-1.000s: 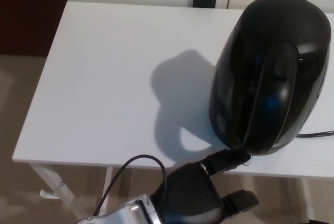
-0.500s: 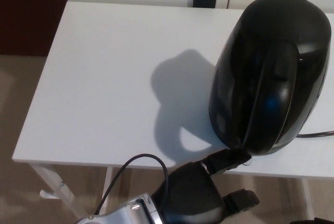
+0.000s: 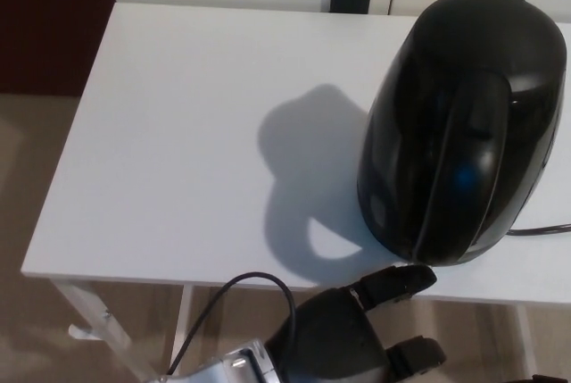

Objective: The robot walk towards a table in front and click the button on the base of the boilling pot using its left middle finger

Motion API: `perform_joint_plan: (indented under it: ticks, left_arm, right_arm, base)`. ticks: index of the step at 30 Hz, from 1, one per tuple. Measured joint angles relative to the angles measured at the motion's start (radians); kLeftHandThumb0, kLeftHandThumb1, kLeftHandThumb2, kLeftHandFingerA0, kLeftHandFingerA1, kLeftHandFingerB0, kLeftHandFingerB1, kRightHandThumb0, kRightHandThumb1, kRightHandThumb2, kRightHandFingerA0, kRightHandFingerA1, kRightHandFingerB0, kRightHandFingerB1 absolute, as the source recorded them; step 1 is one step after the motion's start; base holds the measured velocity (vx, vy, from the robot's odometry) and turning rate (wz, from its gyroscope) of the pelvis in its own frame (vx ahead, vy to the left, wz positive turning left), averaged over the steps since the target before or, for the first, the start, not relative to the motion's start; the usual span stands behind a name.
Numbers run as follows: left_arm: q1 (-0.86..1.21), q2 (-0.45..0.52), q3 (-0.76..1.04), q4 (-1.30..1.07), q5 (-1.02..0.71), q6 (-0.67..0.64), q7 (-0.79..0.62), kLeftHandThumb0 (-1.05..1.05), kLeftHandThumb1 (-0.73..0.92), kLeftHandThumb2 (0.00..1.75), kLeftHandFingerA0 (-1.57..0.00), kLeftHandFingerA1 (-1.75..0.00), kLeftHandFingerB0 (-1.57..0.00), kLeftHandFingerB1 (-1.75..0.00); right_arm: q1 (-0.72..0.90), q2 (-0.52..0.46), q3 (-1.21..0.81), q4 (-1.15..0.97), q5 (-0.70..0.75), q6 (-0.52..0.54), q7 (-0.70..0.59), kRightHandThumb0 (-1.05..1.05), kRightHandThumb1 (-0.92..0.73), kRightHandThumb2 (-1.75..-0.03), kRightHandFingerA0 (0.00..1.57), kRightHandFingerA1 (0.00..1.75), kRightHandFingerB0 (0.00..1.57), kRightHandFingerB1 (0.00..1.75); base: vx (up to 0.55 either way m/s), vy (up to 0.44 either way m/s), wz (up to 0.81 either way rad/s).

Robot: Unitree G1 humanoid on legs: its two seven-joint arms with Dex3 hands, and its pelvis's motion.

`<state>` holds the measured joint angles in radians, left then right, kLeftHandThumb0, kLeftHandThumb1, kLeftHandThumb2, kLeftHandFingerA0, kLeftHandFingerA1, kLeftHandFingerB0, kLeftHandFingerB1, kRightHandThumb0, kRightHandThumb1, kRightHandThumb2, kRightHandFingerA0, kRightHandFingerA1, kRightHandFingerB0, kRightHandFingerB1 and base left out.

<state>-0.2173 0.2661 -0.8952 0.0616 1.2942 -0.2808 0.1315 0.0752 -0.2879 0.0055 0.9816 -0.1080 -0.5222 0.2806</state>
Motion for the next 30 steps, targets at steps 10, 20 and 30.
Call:
perform_joint_plan:
  ticks: [10,20,30]
  left_arm:
    - [0.001,0.002,-0.005,0.03,0.003,0.009,0.019,-0.72,0.81,0.65,-0.29,-0.31,-0.28,-0.3]
    - [0.009,0.017,-0.005,0.014,0.003,0.015,0.028,-0.74,0.83,0.65,-0.27,-0.31,-0.24,-0.3]
    - [0.138,0.161,0.038,-0.214,-0.019,-0.009,0.031,-0.73,0.8,0.65,-0.3,-0.31,-0.29,-0.31]
  right_arm:
    - [0.005,0.001,-0.003,-0.023,-0.001,0.021,-0.001,-0.42,-0.7,-0.61,0.69,0.58,0.58,0.45]
    - [0.008,0.003,0.008,-0.064,-0.007,0.061,-0.012,-0.52,-0.74,-0.62,0.51,0.44,0.51,0.39]
    - [0.0,0.009,-0.01,-0.04,0.002,0.082,-0.011,-0.42,-0.61,-0.58,0.54,0.45,0.52,0.41]
  base:
    - [0.0,0.0,0.0]
    - [0.0,0.0,0.0]
    - [0.0,0.0,0.0]
